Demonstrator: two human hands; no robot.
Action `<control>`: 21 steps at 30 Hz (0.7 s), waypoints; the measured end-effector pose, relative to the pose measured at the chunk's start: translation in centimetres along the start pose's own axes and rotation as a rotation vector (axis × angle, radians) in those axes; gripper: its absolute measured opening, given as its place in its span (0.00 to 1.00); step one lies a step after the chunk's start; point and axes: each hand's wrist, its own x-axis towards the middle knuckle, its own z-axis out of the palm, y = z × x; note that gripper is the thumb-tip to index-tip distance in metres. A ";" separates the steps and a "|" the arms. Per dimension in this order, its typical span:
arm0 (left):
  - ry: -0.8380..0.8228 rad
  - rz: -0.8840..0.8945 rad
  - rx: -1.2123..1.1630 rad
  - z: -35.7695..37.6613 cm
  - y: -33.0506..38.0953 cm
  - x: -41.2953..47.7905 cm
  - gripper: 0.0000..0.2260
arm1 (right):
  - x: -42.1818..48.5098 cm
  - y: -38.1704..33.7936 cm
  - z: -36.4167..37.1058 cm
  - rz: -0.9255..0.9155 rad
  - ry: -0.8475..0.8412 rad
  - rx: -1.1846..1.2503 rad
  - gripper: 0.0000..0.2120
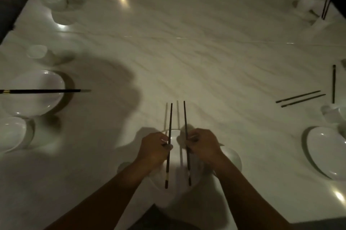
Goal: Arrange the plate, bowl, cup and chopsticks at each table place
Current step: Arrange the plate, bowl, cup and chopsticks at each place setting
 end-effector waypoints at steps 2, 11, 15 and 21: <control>-0.020 -0.020 0.019 1.2 -0.7 -0.6 0.09 | -1.7 0.7 1.2 -0.069 -0.034 0.003 0.04; 0.013 -0.138 -0.015 3.3 -2.1 -1.7 0.09 | -3.4 2.4 4.6 -0.202 -0.024 -0.031 0.06; 0.015 -0.157 -0.053 3.1 -1.7 -2.1 0.10 | -3.3 2.5 5.0 -0.202 -0.014 -0.090 0.06; 0.131 -0.043 0.161 1.8 -1.9 -2.1 0.08 | -3.0 2.3 5.1 -0.191 -0.012 -0.134 0.05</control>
